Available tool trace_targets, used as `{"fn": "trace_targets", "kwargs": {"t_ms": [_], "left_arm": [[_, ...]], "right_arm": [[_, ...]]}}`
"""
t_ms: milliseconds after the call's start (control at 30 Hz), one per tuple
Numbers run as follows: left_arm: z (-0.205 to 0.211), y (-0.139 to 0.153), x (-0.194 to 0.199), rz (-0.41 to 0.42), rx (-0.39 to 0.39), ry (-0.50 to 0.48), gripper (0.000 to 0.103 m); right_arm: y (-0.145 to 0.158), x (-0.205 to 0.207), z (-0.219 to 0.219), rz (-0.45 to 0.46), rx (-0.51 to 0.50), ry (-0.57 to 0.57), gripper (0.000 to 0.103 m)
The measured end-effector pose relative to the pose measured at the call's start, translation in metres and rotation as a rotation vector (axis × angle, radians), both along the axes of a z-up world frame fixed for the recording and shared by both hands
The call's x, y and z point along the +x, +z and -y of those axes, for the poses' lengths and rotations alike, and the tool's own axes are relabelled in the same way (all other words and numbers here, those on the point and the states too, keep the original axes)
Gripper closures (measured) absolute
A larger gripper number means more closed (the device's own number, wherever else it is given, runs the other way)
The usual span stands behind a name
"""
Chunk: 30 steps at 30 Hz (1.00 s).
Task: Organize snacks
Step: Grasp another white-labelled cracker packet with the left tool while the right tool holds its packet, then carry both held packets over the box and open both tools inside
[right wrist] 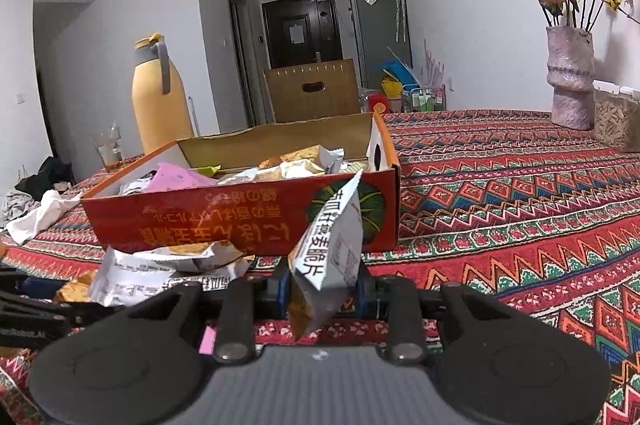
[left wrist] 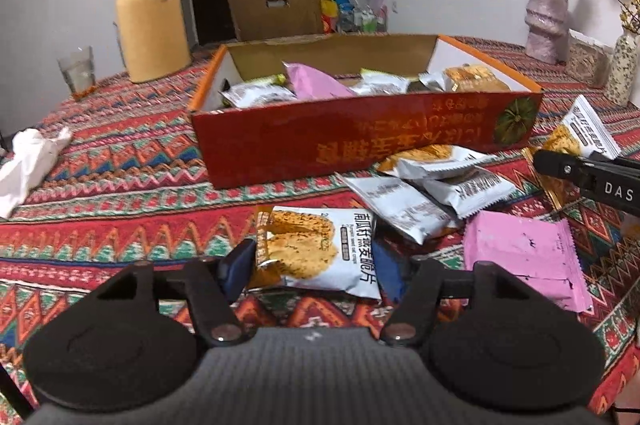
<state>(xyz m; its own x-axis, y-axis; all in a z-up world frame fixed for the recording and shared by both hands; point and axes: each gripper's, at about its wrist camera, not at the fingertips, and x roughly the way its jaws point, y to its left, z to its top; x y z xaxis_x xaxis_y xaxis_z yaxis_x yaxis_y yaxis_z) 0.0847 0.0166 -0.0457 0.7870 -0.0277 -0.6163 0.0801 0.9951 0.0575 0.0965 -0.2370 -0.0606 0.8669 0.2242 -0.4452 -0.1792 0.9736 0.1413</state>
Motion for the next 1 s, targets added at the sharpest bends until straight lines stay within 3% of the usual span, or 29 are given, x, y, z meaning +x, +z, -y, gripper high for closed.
{"fn": "trace_targets", "kwargs": {"t_ms": [400, 700, 1000], "left_arm": [[-0.012, 0.032, -0.014, 0.144, -0.027, 0.049, 0.039], [-0.003, 0.062, -0.004, 0.236, -0.045, 0.041, 0.039], [0.01, 0.09, 0.016, 0.317, -0.038, 0.032, 0.039]], "right_arm": [[0.008, -0.007, -0.003, 0.032, -0.019, 0.0, 0.074], [0.042, -0.01, -0.01, 0.121, -0.045, 0.022, 0.074], [0.069, 0.016, -0.032, 0.189, -0.084, 0.061, 0.074]]}}
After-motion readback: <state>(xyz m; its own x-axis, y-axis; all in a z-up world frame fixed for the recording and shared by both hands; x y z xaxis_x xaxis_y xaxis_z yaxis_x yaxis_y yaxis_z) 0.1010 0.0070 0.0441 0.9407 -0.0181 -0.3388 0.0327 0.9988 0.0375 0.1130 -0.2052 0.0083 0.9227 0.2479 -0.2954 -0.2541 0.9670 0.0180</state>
